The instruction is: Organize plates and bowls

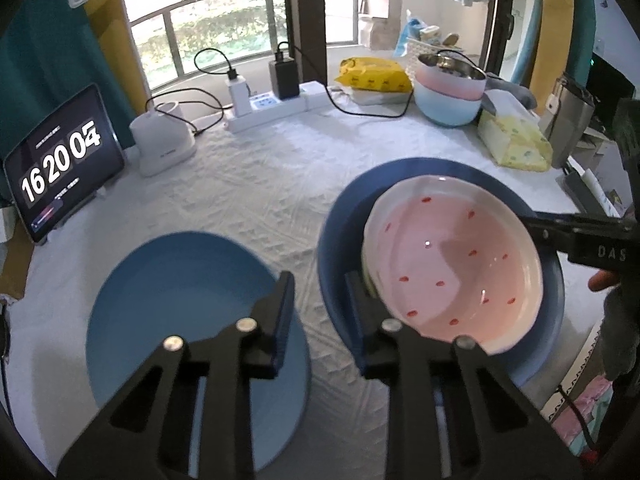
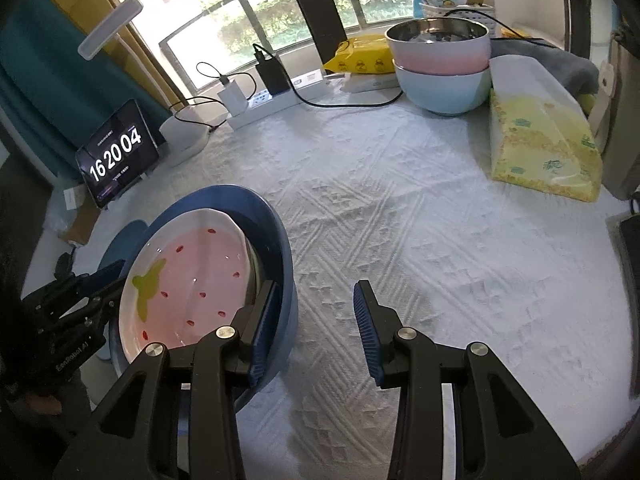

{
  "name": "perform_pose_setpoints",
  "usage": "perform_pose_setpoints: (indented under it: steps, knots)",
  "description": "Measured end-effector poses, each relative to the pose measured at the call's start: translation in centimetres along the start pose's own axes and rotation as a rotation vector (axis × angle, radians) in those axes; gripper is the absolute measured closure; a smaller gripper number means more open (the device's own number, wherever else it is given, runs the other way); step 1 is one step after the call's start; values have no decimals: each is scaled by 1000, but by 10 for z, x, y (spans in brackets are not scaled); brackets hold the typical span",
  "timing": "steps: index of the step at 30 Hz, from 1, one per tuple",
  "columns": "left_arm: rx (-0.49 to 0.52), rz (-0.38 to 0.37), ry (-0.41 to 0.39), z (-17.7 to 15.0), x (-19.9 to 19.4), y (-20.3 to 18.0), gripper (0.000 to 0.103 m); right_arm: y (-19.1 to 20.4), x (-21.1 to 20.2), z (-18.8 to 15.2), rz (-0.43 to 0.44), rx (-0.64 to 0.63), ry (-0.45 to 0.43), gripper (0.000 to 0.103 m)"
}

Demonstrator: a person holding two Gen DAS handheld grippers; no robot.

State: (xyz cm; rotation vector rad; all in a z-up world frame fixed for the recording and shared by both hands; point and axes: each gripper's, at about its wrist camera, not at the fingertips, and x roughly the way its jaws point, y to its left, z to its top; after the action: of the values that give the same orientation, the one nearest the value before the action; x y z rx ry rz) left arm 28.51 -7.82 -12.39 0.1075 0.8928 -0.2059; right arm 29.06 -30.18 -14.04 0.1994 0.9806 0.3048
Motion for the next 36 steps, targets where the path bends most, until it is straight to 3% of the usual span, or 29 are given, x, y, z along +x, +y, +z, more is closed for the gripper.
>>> perform_pose_setpoints:
  steps: [5, 18, 26, 29, 33, 36]
  knots:
    - [-3, -6, 19, 5, 14, 1, 79, 0, 0, -1, 8, 14, 0, 63]
    - [9, -17, -22, 3, 15, 1, 83, 11, 0, -4, -149, 26, -73, 61]
    - [-29, -16, -38, 1, 14, 2, 83, 15, 1, -4, -154, 19, -84, 62]
    - [-33, -13, -42, 0, 13, 1, 83, 16, 1, -6, -136, 35, -95, 71]
    - [-33, -14, -40, -1, 11, -3, 94, 27, 2, -8, -138, 24, -108, 94]
    - [-56, -31, -42, 0, 12, 1, 94, 28, 2, -9, -146, 41, -119, 93]
